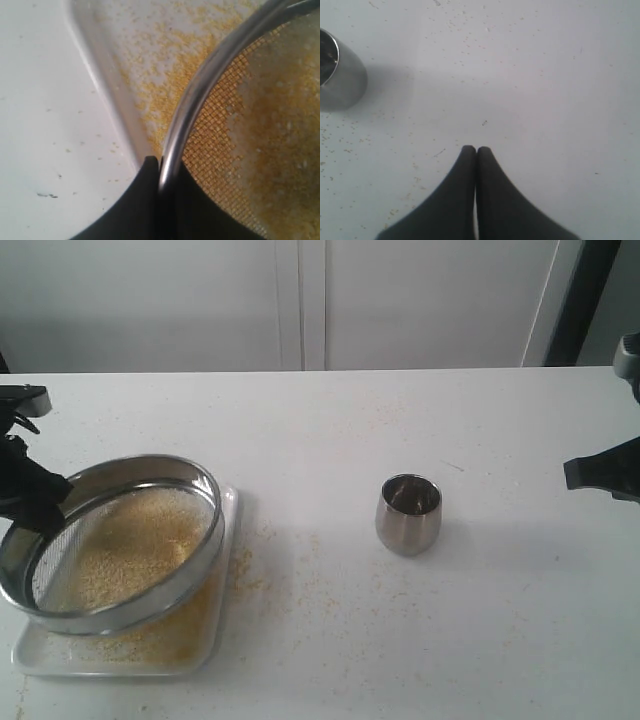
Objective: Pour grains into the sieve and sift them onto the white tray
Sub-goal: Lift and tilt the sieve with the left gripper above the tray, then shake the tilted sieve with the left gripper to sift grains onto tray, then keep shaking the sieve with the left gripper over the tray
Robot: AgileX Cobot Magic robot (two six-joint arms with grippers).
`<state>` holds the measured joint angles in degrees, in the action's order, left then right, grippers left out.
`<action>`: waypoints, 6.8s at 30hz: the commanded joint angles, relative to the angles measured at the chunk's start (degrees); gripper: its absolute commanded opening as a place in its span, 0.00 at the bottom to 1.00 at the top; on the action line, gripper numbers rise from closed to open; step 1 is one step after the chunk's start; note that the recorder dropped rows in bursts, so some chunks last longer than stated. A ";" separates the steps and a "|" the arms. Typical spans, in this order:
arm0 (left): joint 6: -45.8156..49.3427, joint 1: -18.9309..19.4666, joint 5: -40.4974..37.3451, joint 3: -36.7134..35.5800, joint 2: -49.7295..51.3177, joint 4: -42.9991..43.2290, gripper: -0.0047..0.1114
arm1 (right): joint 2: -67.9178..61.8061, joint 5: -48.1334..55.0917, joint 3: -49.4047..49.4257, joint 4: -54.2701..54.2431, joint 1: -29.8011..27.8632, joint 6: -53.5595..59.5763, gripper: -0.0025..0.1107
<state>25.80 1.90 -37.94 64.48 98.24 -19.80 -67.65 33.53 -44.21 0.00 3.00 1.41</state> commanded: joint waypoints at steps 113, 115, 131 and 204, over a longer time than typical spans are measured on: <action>2.90 -2.69 -1.45 2.85 0.13 5.62 0.04 | 0.39 -1.09 -0.28 0.00 -0.25 0.25 0.02; -4.06 -1.77 -1.05 2.85 0.13 6.19 0.04 | 0.39 -1.09 -0.28 0.00 -0.25 0.25 0.02; -14.73 2.12 1.41 2.85 -0.31 3.15 0.04 | 0.39 -1.09 -0.28 0.00 -0.25 0.25 0.02; -16.51 -1.14 4.09 2.97 -0.67 4.72 0.04 | 0.39 -1.09 -0.28 0.00 -0.25 0.25 0.02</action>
<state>27.13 -0.35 -38.58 67.07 98.27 -15.16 -67.65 32.86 -44.21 0.00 3.00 1.50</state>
